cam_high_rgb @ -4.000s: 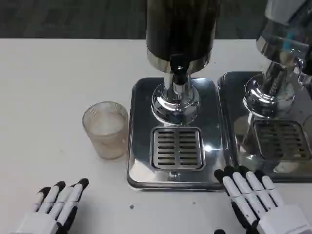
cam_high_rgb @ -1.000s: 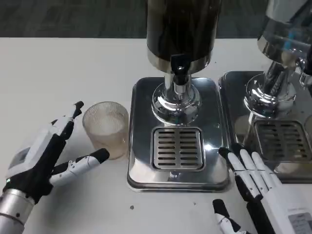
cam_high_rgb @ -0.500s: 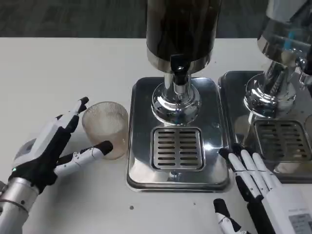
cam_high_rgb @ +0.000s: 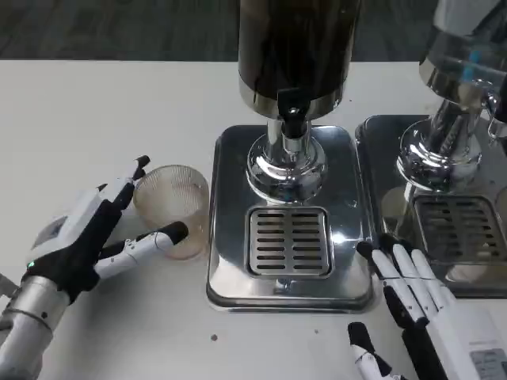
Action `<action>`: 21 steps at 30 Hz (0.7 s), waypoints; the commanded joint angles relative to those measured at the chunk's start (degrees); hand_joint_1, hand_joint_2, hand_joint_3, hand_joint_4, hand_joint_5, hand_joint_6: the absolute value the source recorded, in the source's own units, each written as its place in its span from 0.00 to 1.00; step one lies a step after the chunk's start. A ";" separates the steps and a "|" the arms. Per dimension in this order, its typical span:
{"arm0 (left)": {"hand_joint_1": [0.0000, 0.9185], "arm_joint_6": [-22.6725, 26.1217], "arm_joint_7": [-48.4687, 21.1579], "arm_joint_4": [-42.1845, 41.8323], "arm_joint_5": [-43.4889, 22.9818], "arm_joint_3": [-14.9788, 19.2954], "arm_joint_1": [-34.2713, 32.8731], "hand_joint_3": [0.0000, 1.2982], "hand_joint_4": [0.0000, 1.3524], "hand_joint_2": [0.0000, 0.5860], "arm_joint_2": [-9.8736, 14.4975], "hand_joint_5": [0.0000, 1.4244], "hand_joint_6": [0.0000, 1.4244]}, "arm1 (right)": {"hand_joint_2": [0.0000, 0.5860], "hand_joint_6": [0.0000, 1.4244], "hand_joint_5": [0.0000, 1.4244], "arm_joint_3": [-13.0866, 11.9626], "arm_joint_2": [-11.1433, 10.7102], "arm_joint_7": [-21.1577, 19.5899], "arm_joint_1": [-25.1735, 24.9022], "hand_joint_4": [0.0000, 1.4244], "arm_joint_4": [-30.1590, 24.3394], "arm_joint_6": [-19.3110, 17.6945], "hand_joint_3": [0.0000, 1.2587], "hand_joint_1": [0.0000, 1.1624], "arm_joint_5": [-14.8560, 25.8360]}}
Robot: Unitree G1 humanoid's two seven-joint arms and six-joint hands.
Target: Grasp the cup under the faucet to collect the drink, then remove the cup.
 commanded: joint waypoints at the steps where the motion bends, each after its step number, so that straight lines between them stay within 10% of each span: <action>1: 0.00 -0.41 -0.46 1.93 0.85 -1.69 -1.91 0.00 0.00 0.02 -0.33 0.03 0.00 | 0.86 0.11 0.00 -0.41 0.41 0.13 0.64 0.00 -0.60 0.30 0.07 0.24 0.51; 21: 0.09 4.92 4.16 2.89 3.68 -4.43 -4.55 0.00 0.01 0.01 -1.87 0.09 0.04 | 0.87 0.13 0.01 -0.44 1.46 0.99 0.76 0.02 -0.94 0.48 0.10 0.27 0.87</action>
